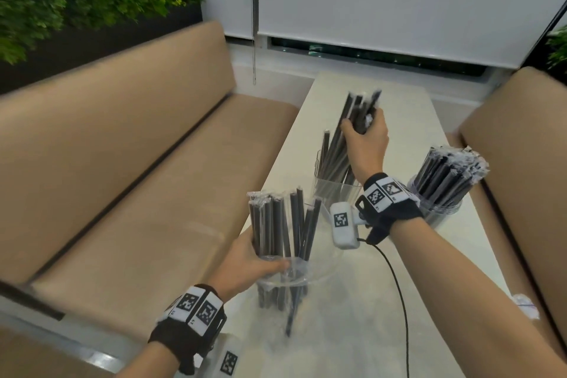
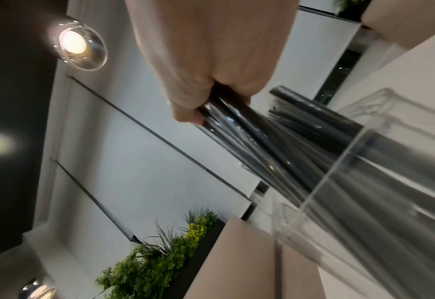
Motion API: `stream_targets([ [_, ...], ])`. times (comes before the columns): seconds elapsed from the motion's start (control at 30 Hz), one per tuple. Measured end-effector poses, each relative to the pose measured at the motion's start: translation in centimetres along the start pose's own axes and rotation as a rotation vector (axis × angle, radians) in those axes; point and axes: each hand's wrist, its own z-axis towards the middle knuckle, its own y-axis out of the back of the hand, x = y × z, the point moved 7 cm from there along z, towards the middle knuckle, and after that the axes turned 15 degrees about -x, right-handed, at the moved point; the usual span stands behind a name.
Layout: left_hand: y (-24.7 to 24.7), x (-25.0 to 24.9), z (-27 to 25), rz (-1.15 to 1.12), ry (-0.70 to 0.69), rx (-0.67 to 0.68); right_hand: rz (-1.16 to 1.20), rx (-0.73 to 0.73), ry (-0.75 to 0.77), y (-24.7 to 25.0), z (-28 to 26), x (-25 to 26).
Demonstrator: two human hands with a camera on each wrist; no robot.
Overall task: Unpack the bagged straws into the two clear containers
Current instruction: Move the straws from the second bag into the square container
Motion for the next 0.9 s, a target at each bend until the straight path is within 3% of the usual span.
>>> stream_targets([
  [0.2, -0.2, 0.2, 0.3, 0.02, 0.016, -0.003, -0.177, 0.124, -0.08, 0.5, 0.6, -2.5],
  [0.43, -0.6, -0.2, 0.4, 0.056, 0.007, 0.008, -0.267, 0.196, -0.012, 0.1, 2.7, -1.2],
  [0.5, -0.6, -0.3, 0.4, 0.054, 0.01, 0.01, -0.288, 0.198, 0.074, -0.1, 3.2, -0.4],
  [0.57, -0.6, -0.4, 0.3, 0.041, 0.013, 0.005, -0.336, 0.282, 0.255, -1.0, 3.2, 0.7],
  [0.63, -0.6, -0.5, 0.2, 0.037, 0.004, 0.003, -0.436, 0.453, 0.382, -2.5, 2.7, 0.8],
  [0.77, -0.6, -0.7, 0.0, 0.038, -0.01, -0.008, -0.824, 0.802, 0.381, -3.6, 1.6, -1.6],
  [0.9, -0.7, -0.8, -0.2, 0.022, -0.012, -0.011, -0.991, 0.738, 0.46, -1.7, 2.0, -1.1],
])
